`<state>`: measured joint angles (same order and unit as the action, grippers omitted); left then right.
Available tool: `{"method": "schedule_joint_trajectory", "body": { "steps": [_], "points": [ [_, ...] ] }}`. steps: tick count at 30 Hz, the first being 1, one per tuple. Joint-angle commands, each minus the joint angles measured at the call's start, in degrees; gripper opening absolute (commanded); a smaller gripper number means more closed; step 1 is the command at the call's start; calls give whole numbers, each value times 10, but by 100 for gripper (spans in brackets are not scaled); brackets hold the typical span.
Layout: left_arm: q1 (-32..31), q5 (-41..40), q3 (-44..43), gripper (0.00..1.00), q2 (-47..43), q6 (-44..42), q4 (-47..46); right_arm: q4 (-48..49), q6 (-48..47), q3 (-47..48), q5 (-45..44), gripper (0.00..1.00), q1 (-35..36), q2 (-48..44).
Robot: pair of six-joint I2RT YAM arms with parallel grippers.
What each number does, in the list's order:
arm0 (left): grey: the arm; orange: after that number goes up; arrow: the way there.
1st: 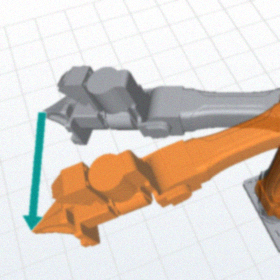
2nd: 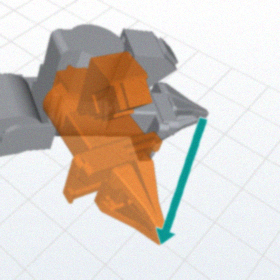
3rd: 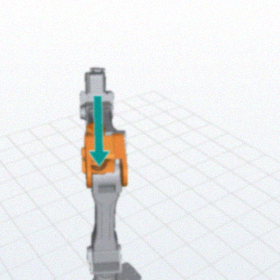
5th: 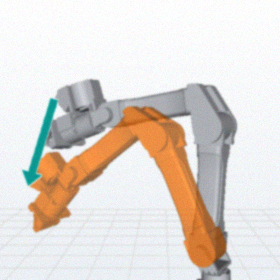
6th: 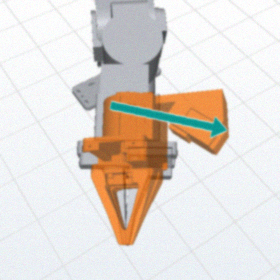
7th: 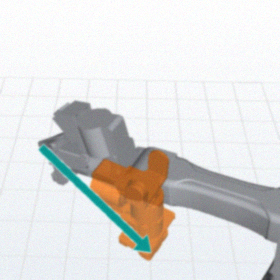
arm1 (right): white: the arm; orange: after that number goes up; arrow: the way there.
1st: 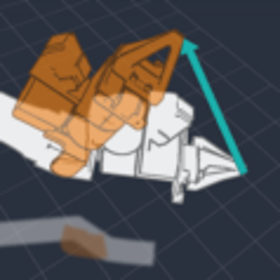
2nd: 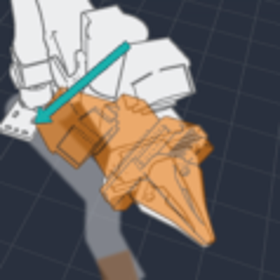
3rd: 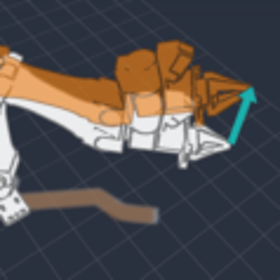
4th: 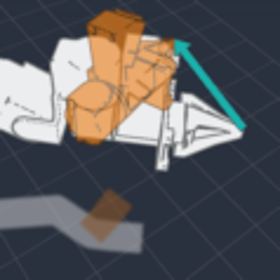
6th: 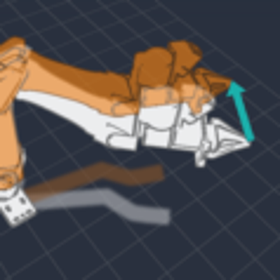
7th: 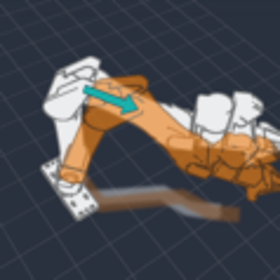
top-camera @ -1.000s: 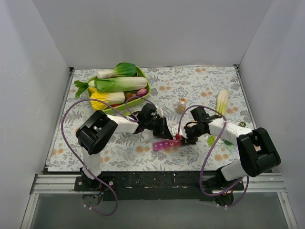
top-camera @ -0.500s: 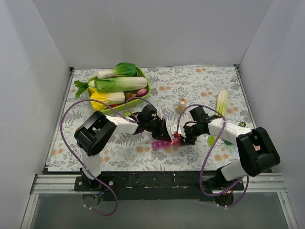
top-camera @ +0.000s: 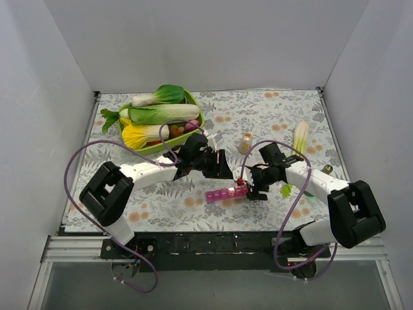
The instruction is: Sort the pills into containers
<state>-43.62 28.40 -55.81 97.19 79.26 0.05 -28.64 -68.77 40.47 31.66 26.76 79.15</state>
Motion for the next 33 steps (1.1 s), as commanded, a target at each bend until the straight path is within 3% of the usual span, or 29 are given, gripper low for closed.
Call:
{"method": "schedule_joint_trajectory", "body": {
  "steps": [1,4,5,6,8,9,12,15,26,33],
  "points": [
    [0,-46,40,48,-95,-107,21,-41,9,43,27,80,4,-33],
    [-1,-70,84,61,-164,-174,21,-52,24,55,59,76,4,-43],
    [-1,-71,115,71,-202,-226,11,-52,31,63,70,74,6,-43],
    [-2,-70,136,84,-221,-261,3,-51,50,66,82,66,8,-43],
    [-3,-44,192,89,-262,-355,-43,-50,69,80,122,52,17,-31],
    [-5,-41,211,98,-300,-384,-60,-48,87,85,135,39,21,-26],
    [-7,-40,280,98,-366,-477,-120,-24,140,94,159,12,42,-1],
    [-7,-50,315,98,-386,-537,-148,8,182,93,135,3,59,16],
    [-16,-70,340,98,-386,-582,-158,45,229,95,91,1,77,13],
    [-17,-77,343,98,-393,-585,-148,50,230,86,37,1,94,81]
  ]
}}
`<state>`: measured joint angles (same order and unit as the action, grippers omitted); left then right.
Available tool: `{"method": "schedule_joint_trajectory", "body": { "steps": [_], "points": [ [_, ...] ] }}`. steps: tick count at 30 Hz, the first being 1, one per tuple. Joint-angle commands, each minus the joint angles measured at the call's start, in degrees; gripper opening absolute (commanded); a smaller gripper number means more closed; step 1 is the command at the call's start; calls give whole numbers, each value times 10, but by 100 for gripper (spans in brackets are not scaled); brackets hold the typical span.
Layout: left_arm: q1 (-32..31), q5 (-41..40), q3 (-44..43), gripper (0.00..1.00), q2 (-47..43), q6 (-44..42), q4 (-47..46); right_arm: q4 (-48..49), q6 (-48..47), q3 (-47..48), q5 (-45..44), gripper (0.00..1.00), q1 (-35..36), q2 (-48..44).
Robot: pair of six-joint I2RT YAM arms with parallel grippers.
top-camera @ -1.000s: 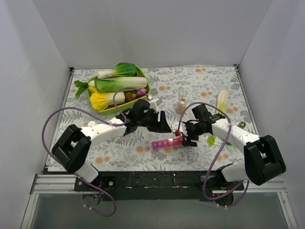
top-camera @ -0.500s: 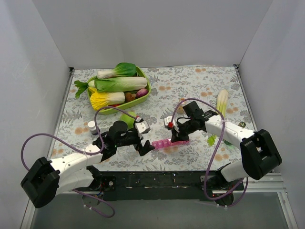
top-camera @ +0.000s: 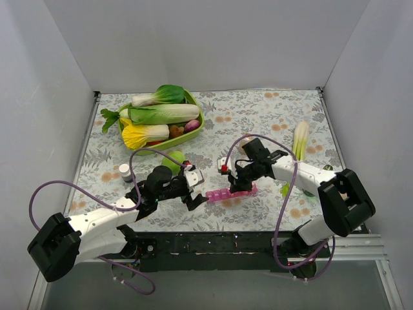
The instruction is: Sort the pills into containers
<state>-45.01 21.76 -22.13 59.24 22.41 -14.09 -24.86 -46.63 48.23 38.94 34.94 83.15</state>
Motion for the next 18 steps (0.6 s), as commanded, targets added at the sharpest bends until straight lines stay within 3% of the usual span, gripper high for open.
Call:
{"method": "schedule_joint_trajectory", "body": {
  "steps": [1,8,15,18],
  "points": [
    [-3,-12,7,98,-11,-18,-7,13,8,7,-57,1,15,50],
    [-7,-10,3,98,5,-26,-5,2,8,13,-78,1,17,92],
    [-9,-19,0,98,2,-19,0,-49,-13,54,-22,1,15,50],
    [-8,-48,-15,98,-20,35,0,-71,-18,79,-14,2,10,12]
  ]
}}
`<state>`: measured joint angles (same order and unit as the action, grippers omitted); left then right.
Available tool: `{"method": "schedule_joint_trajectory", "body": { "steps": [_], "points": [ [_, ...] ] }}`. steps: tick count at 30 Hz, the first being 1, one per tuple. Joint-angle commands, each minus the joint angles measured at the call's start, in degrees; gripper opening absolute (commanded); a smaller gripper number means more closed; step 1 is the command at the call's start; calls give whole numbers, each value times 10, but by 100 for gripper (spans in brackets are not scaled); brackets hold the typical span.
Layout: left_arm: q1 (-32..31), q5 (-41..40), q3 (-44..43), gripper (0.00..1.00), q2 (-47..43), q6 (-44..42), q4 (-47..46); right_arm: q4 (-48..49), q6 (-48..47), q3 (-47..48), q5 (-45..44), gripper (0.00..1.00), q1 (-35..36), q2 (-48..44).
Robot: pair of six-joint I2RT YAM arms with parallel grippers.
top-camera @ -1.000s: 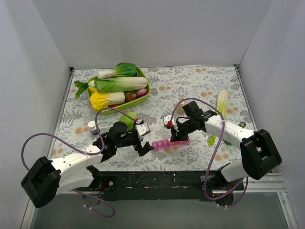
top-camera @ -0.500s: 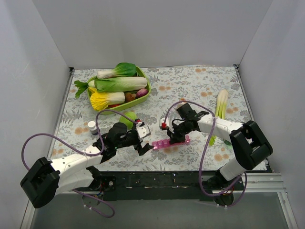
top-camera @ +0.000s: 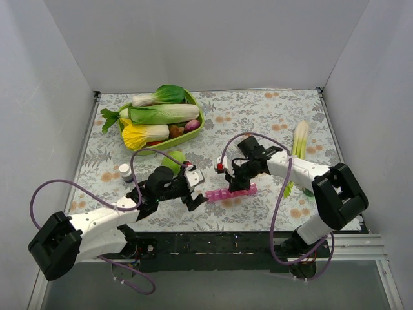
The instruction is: Sort the pills into containers
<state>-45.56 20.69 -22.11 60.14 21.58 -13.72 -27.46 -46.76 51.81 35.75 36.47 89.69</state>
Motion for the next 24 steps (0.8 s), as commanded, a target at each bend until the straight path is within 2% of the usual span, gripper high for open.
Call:
{"method": "schedule_joint_trajectory", "body": {
  "steps": [1,2,4,5,6,8,9,11,12,13,15,20,22,23,24],
  "points": [
    [-2,-49,-32,98,-36,63,1,-49,-17,54,18,5,-15,-66],
    [-2,-62,-42,98,-51,118,7,-51,-12,60,19,7,-23,-79],
    [-1,-100,-63,98,-70,177,32,-49,5,69,20,20,-56,-121],
    [-1,-121,-85,98,-80,238,45,-45,11,75,20,26,-70,-137],
    [0,-145,-100,98,-101,276,61,-30,31,77,15,43,-87,-174],
    [8,-222,-148,98,-121,332,120,-4,58,75,7,60,-138,-215],
    [13,-236,-165,98,-135,375,139,34,75,72,7,77,-159,-257],
    [31,-241,-196,98,-145,394,203,83,162,64,-8,94,-215,-296],
    [36,-242,-223,98,-148,406,219,92,195,79,-57,98,-224,-313],
    [40,-242,-240,98,-150,410,251,84,257,93,-86,98,-234,-314],
    [43,-250,-276,98,-148,409,283,78,295,124,-142,98,-242,-321],
    [43,-266,-319,98,-153,400,364,80,366,148,-155,98,-266,-345],
    [43,-264,-327,98,-160,397,382,77,353,141,-136,98,-272,-350],
    [43,-264,-328,98,-168,397,387,60,313,138,-121,98,-273,-354],
    [43,-267,-328,98,-173,395,390,41,270,136,-65,98,-273,-355]
  ]
}}
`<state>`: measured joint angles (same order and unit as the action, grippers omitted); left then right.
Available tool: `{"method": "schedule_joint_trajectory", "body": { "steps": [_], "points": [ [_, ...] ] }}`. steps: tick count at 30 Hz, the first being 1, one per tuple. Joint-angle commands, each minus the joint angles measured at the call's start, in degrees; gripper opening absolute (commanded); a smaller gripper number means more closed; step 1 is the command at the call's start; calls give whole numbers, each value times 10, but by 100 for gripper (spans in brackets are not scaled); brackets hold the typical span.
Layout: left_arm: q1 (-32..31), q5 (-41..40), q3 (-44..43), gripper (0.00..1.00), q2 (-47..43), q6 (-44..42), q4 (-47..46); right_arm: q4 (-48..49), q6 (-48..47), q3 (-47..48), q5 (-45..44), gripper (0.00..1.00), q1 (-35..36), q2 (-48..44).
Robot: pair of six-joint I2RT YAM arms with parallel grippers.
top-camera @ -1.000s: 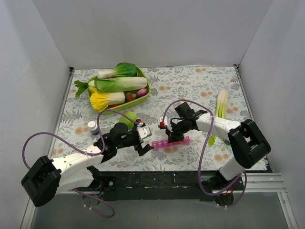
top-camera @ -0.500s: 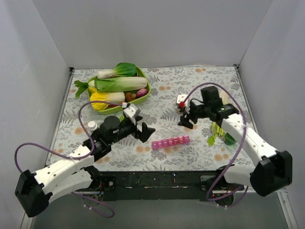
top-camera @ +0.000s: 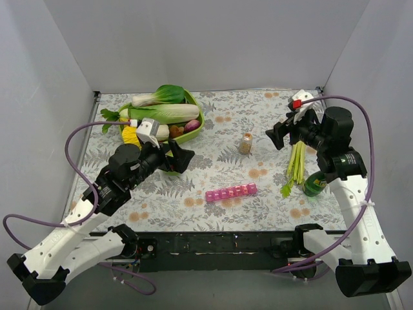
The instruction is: Sort the pills into containers
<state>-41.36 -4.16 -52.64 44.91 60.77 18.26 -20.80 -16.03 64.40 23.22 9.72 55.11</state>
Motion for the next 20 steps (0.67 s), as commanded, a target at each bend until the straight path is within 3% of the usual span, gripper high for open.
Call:
{"method": "schedule_joint_trajectory", "body": {
  "steps": [1,5,12,20],
  "points": [
    [1,-21,-19,98,-25,4,75,-43,-62,0,89,98,-5,-10],
    [1,-30,-11,98,-46,1,82,-66,-96,-8,144,98,-6,-17],
    [1,-25,-1,98,-49,-2,83,22,96,5,-42,98,-22,-13],
    [1,-18,-1,98,-44,-10,78,24,136,14,-19,98,-38,-4]
  ]
}}
